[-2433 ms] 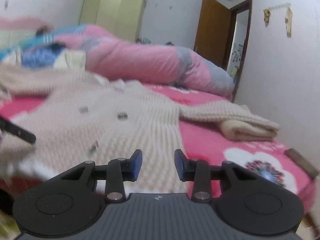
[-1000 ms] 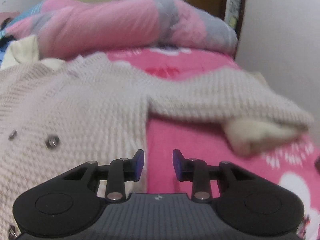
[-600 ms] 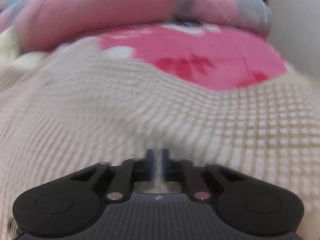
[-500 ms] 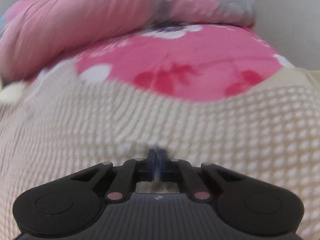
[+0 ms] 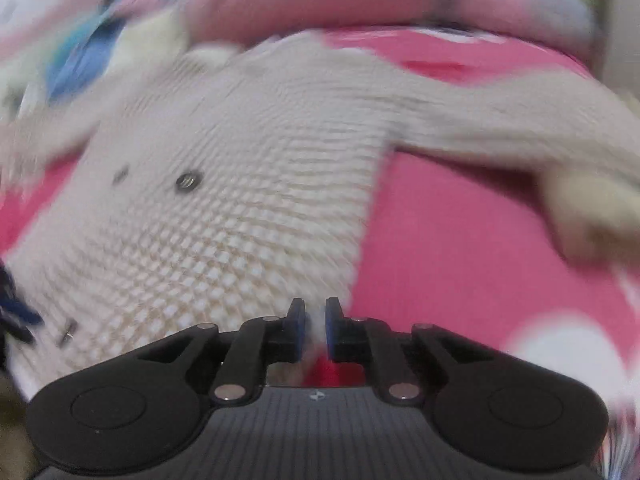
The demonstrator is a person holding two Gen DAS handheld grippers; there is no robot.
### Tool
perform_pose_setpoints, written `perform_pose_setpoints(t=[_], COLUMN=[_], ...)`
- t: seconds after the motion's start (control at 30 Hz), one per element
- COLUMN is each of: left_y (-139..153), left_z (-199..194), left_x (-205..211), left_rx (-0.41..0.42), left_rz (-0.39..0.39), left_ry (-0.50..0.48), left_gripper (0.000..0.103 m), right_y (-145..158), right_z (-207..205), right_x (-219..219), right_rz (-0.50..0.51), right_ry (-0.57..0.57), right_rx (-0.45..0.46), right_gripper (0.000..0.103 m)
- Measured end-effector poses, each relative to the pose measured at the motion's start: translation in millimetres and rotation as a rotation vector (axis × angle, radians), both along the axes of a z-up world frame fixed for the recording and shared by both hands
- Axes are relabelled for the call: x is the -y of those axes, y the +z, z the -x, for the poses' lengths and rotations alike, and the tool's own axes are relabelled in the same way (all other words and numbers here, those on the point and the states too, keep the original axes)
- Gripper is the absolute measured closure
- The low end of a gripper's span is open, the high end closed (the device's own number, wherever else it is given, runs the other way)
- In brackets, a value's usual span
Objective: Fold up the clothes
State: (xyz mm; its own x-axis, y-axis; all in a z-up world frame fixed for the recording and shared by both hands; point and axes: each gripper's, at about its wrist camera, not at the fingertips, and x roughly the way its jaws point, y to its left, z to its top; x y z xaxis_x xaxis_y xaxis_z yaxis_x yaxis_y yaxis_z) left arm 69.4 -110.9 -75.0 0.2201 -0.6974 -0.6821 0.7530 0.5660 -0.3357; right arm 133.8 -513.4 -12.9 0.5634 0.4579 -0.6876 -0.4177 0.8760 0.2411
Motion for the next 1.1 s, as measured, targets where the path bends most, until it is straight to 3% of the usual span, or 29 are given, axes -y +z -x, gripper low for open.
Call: perform_pose_setpoints(t=[0.13, 0.23, 0.3, 0.37, 0.43, 0.5, 0.63, 0.8, 0.87, 1.1], left_y=[1, 0, 1, 6, 15, 26, 48, 52, 44, -11], left_z=[-4, -3, 0, 4, 7, 9, -8, -57, -85, -144], left_x=[0, -1, -2, -6, -12, -18, -20, -3, 4, 22], left_rx=[-0.038, -0.056, -0.060, -0.048, -0.020, 0.016, 0.078, 0.111, 0.093, 0.059], left_rz=[0.009, 0.020, 0.031, 0.050, 0.066, 0.080, 0.128, 0.140, 0.130, 0.047], left_ry=[0.026, 0.068, 0.104, 0.142, 0.167, 0.184, 0.203, 0.272, 0.311, 0.380], left_gripper=[0.086, 0.086, 0.086, 0.086, 0.082, 0.080, 0.075, 0.075, 0.075, 0.075], right_y=[18, 17, -5, -44, -55, -35, 19, 34, 31, -16], right_z=[38, 58, 71, 77, 85, 81, 60, -33, -76, -229], right_x=[22, -6, -23, -29, -20, -15, -19, -43, -61, -131], right_rz=[-0.134, -0.207, -0.147, -0.076, -0.120, -0.148, -0.187, -0.099, -0.079, -0.023], right_ry=[-0.084, 0.034, 0.101, 0.103, 0.057, 0.009, -0.036, -0.170, -0.193, -0.207], right_rx=[0.058, 0.097, 0.063, -0.061, -0.071, -0.085, 0.089, 0.139, 0.120, 0.039], right_gripper=[0.091, 0.091, 0.090, 0.089, 0.089, 0.088, 0.080, 0.076, 0.076, 0.078])
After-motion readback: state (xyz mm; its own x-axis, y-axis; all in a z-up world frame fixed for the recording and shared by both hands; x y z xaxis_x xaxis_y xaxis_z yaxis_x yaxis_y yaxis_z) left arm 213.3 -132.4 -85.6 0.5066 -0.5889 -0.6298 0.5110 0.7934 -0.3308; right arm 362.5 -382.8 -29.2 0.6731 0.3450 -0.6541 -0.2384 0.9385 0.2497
